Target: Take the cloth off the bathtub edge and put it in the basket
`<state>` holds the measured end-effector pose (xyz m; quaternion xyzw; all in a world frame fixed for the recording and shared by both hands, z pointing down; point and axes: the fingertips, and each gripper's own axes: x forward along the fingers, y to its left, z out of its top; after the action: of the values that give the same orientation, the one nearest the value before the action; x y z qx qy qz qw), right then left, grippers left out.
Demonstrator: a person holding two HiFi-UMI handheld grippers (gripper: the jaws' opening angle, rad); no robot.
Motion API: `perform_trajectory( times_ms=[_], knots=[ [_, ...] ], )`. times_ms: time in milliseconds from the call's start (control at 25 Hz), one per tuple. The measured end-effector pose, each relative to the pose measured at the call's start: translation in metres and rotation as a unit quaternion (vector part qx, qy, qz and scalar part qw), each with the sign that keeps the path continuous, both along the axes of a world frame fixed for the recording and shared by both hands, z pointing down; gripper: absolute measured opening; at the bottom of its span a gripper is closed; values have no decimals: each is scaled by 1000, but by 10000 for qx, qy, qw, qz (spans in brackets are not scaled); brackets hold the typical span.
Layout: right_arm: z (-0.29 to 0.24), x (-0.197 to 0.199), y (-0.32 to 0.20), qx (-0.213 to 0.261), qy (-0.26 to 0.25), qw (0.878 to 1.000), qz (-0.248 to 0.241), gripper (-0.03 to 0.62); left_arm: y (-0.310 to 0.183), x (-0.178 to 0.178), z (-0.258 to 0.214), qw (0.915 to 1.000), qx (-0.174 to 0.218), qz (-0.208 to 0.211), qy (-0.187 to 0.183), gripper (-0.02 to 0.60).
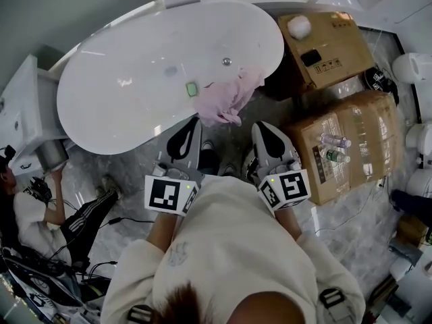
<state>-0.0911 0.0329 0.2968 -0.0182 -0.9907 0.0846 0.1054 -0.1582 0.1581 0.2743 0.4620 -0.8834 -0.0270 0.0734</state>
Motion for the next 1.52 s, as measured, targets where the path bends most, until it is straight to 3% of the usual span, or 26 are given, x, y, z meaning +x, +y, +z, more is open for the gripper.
perform_trajectory(
  times_ms=[240, 600, 960, 1520],
  knots=[
    [17, -14, 1, 177, 363, 9988, 282, -2, 0, -20, 9, 9996, 8, 238, 127, 49],
    [28, -16, -14, 39, 641, 9966, 516, -2, -5, -32, 19, 9989, 33, 270, 386, 49],
    [34, -47, -32, -192, 729, 9966, 338, -1, -16, -57, 25, 9985, -8, 23, 544, 49],
    [37, -101, -99, -256, 525, 9982, -124, 0, -69, -107, 14, 9981, -27, -545, 288, 49]
  ],
)
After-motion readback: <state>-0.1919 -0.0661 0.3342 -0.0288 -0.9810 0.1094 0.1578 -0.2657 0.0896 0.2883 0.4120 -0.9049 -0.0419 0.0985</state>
